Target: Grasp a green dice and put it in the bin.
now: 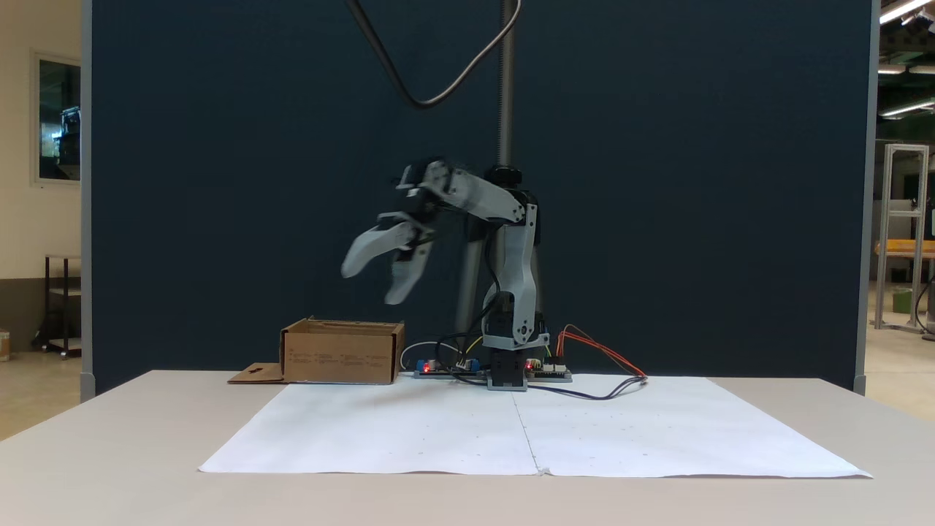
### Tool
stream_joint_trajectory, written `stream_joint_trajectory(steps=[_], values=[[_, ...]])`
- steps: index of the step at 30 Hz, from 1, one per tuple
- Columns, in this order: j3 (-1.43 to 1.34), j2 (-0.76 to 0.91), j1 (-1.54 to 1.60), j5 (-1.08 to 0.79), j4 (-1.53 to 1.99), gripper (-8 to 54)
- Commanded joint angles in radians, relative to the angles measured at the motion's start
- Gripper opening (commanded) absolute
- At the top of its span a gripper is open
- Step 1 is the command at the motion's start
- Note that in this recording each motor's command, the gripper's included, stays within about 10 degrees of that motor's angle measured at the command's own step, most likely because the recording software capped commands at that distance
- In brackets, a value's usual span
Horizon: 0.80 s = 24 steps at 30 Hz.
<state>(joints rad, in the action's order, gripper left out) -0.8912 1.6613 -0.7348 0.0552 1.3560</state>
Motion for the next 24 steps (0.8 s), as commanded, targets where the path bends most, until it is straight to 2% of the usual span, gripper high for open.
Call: stream_joint_trajectory(steps=[1,6,10,24], values=[[0.052,0.035,0.155,0.112,-0.009,42.7],[0.054,0.037,0.486,0.176,-0.063,42.9],[0.052,0.035,0.614,0.179,-0.067,43.0],[-0.003,0.023,0.675,0.170,-0.158,43.3]])
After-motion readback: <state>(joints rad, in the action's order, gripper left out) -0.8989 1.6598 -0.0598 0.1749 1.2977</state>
